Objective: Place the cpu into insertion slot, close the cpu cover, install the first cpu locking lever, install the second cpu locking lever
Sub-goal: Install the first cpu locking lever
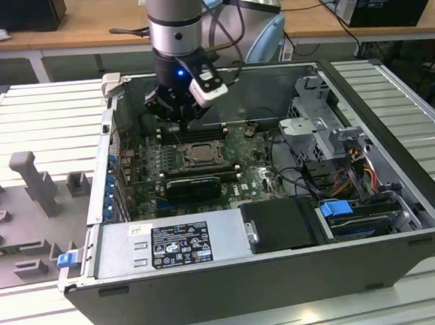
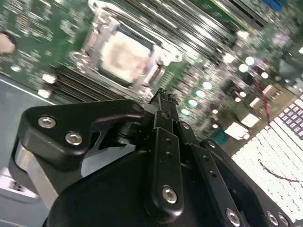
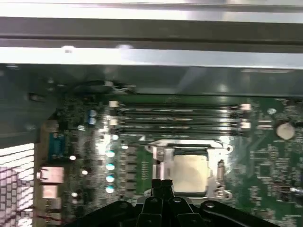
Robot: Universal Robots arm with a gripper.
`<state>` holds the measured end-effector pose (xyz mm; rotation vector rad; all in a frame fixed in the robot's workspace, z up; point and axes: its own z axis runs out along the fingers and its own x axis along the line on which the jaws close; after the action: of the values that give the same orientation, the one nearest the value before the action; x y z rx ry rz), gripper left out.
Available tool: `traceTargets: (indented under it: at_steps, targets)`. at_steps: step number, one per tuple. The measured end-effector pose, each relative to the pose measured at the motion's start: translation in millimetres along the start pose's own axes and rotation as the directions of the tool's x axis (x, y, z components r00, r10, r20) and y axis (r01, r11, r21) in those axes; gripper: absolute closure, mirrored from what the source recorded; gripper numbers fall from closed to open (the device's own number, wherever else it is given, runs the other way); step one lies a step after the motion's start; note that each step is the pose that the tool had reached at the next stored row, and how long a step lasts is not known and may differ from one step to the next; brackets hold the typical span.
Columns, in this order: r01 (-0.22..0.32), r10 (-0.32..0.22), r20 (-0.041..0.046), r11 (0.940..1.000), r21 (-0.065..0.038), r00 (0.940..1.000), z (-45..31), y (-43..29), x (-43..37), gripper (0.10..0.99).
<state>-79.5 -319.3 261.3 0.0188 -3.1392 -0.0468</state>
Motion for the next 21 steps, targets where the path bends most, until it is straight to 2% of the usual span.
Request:
traceTargets:
  at_steps: [2,3,5,8,13,15,19,20,21]
  targets:
    - [0.0,0.0,0.0,1.0,0.0,1.0,0.5,3.0,21.2,0.98]
    - [0.0,0.0,0.0002,1.0,0.0,1.0,0.8,4.7,26.0,0.98]
    - [0.0,0.0,0.0,1.0,0.0,1.0,1.5,9.2,31.5,0.98]
    - [0.0,0.0,0.0,1.0,0.0,1.0,2.9,18.2,34.8,0.98]
    - [0.0,0.0,0.0,1.0,-0.001,1.0,5.6,30.5,34.2,0.98]
    - [0.0,0.0,-0.0002,1.0,-0.001,1.0,6.3,33.1,30.6,0.98]
    - [0.0,0.0,-0.0007,1.0,-0.001,1.0,7.8,34.0,15.2,0.98]
    - [0.0,0.0,-0.0007,1.0,-0.001,1.0,8.7,33.8,6.9,0.98]
    - [0.0,0.0,-0.0008,1.0,-0.001,1.0,9.4,33.7,2.3,0.98]
